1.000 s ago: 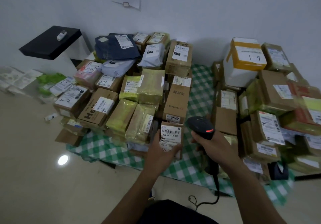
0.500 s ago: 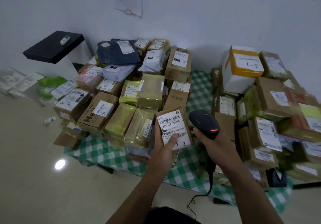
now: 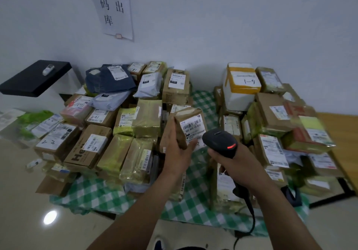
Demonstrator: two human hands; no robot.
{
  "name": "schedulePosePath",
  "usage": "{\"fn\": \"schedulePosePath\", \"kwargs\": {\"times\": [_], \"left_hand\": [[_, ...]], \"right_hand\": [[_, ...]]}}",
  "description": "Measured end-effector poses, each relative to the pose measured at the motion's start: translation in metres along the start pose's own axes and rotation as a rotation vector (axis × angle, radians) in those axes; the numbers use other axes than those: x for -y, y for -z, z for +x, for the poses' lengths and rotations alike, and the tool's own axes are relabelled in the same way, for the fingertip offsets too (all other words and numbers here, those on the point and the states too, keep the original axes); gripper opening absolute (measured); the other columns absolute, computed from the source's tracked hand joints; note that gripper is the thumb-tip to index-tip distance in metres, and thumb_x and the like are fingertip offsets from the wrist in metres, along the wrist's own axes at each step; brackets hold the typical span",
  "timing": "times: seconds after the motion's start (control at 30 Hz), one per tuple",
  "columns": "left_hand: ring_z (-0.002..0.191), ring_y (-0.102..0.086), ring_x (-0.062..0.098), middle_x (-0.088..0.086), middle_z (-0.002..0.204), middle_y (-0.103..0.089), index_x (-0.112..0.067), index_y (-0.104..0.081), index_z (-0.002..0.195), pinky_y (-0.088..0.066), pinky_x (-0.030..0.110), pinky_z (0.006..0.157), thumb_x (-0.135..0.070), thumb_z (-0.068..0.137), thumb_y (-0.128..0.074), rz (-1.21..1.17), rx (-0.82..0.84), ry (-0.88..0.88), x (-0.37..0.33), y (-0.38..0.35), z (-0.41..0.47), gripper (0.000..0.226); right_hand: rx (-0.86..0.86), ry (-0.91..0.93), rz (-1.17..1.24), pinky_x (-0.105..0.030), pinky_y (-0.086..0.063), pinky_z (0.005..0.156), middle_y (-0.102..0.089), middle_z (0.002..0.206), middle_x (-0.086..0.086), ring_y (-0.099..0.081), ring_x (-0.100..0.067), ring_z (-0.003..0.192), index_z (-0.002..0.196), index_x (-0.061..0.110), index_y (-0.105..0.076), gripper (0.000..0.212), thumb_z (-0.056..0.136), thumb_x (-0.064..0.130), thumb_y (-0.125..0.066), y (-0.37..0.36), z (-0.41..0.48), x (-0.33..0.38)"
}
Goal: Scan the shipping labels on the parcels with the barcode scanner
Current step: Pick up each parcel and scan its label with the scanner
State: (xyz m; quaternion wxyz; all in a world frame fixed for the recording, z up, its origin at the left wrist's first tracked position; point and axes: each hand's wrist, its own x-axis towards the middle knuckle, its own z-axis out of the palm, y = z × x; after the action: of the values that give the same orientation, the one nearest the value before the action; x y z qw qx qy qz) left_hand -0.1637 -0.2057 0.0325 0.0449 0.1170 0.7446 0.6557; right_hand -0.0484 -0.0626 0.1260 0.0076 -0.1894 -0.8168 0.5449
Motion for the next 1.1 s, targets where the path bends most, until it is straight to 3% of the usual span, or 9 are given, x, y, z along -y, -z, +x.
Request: {"fn": "schedulePosePath", "kwargs": {"times": [0.07,0.17,0.3,0.43,0.53,0.67,0.83,0.97,1.1], "left_hand": [[0.131,-0.054,-0.004,-0.015,0.149,-0.054,-0.028,-0.015,0.165,-0.049,0.037,0.112,-0.018,0.094,-0.077,0.021,0.005,-0.005,0.001,-0.010,0.010,0.095],[0.128,-0.052,-0.003,-0.038,0.134,-0.049,-0.043,-0.016,0.159,-0.047,0.039,0.113,-0.020,0.095,-0.076,0.057,0.009,0.014,0.003,-0.022,0.018,0.091],[0.123,-0.047,-0.006,-0.022,0.141,-0.046,-0.048,-0.007,0.155,-0.042,0.023,0.104,-0.019,0.096,-0.073,0.133,0.024,0.006,0.001,-0.035,0.024,0.093],[0.129,-0.057,0.014,-0.003,0.148,-0.049,-0.033,-0.027,0.157,-0.044,0.024,0.100,-0.023,0.095,-0.075,0.183,-0.007,0.040,0.007,-0.048,0.032,0.079],[0.126,-0.059,0.014,-0.008,0.141,-0.053,-0.036,-0.022,0.161,-0.046,0.027,0.098,-0.026,0.095,-0.074,0.196,-0.009,0.056,0.007,-0.056,0.032,0.085],[0.130,-0.058,0.020,0.000,0.149,-0.050,-0.048,-0.019,0.158,-0.048,0.036,0.102,-0.035,0.093,-0.075,0.235,-0.025,0.058,0.006,-0.067,0.031,0.087],[0.134,-0.053,0.022,0.001,0.154,-0.045,-0.050,0.002,0.161,-0.040,0.028,0.102,-0.030,0.096,-0.072,0.240,-0.021,0.052,-0.001,-0.081,0.026,0.100],[0.130,-0.047,0.009,-0.002,0.150,-0.043,-0.046,0.002,0.163,-0.037,0.023,0.103,-0.027,0.096,-0.073,0.225,-0.019,0.069,0.002,-0.091,0.028,0.102],[0.137,-0.050,0.011,-0.007,0.153,-0.048,-0.046,-0.011,0.162,-0.042,0.029,0.108,-0.037,0.090,-0.077,0.197,0.040,0.117,0.016,-0.102,0.047,0.098]], "right_hand": [[-0.019,-0.001,-0.030,-0.011,-0.045,0.055,-0.072,0.073,0.019,-0.064,0.005,0.061,0.106,0.033,-0.067,0.014,0.095,0.039,-0.074,0.006,0.000,0.001],[-0.045,-0.033,-0.064,-0.025,-0.053,0.063,-0.076,0.079,0.006,-0.065,-0.002,0.059,0.096,0.027,-0.071,0.013,0.095,0.039,-0.073,0.016,0.000,0.002],[-0.036,-0.021,-0.066,-0.022,-0.051,0.060,-0.074,0.077,-0.005,-0.063,-0.005,0.056,0.096,0.020,-0.070,0.015,0.097,0.035,-0.072,0.028,-0.001,0.005],[-0.024,-0.025,-0.034,-0.017,-0.048,0.054,-0.074,0.076,-0.003,-0.063,-0.004,0.055,0.098,0.026,-0.069,0.011,0.096,0.037,-0.073,0.039,-0.002,0.002],[-0.025,-0.023,-0.016,-0.013,-0.047,0.051,-0.073,0.071,0.003,-0.064,-0.004,0.055,0.103,0.031,-0.068,0.011,0.095,0.038,-0.073,0.049,-0.002,-0.001],[-0.014,-0.007,-0.006,-0.011,-0.046,0.050,-0.068,0.060,0.012,-0.062,0.000,0.053,0.100,0.030,-0.068,0.010,0.096,0.037,-0.073,0.065,-0.002,-0.003],[0.020,0.017,-0.055,-0.010,-0.044,0.049,-0.067,0.058,0.013,-0.060,0.002,0.050,0.090,0.026,-0.069,0.012,0.097,0.036,-0.072,0.084,-0.004,-0.009],[0.035,0.045,-0.056,-0.016,-0.046,0.054,-0.070,0.063,0.011,-0.062,-0.003,0.052,0.092,0.035,-0.067,0.007,0.097,0.036,-0.071,0.096,-0.002,-0.016],[0.001,-0.005,-0.038,-0.027,-0.048,0.063,-0.069,0.061,0.009,-0.063,-0.005,0.054,0.090,0.023,-0.072,0.014,0.096,0.037,-0.073,0.108,0.010,-0.028]]}}
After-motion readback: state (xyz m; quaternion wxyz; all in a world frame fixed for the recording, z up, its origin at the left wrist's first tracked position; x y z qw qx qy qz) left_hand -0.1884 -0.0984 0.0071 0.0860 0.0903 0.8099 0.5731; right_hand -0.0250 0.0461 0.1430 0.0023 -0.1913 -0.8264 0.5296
